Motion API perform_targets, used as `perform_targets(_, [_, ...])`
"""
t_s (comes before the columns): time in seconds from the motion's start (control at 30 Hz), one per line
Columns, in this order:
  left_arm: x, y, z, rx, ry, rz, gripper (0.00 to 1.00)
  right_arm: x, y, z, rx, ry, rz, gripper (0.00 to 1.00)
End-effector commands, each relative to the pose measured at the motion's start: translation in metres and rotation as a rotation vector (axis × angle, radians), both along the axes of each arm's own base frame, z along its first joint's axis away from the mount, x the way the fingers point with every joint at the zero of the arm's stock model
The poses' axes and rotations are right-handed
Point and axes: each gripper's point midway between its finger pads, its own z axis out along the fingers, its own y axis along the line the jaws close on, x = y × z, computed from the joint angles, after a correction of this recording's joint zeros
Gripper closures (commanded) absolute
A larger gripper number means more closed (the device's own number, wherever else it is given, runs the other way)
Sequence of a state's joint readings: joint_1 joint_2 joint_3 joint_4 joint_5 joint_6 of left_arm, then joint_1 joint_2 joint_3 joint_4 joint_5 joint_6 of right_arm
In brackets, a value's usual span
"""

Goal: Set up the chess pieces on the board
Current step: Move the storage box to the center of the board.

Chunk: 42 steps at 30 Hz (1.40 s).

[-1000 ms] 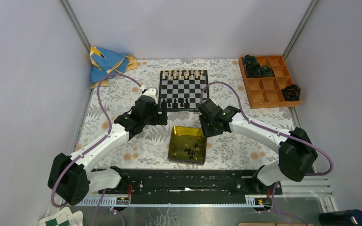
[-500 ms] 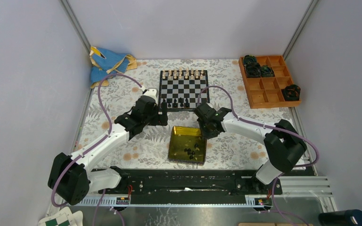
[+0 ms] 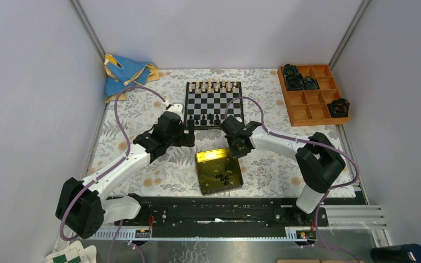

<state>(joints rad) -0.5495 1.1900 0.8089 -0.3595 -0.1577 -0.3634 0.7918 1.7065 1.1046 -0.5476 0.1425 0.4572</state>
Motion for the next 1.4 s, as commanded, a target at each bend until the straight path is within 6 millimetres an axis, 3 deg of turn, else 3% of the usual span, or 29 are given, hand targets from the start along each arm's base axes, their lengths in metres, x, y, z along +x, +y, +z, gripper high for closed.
perform_targets(0.0, [0.005, 0.0, 0.004, 0.01, -0.038, -0.005, 0.01, 0.018, 0.006, 0.011, -0.017, -0.052, 0.01, 0.87])
perform_targets(0.53, [0.011, 0.004, 0.005, 0.042, -0.056, 0.009, 0.01, 0.074, 0.035, 0.015, -0.042, -0.109, 0.139, 0.94])
perform_targets(1.37, [0.018, 0.005, 0.008, 0.034, -0.089, 0.034, 0.01, 0.115, 0.083, 0.023, 0.001, -0.165, 0.336, 0.92])
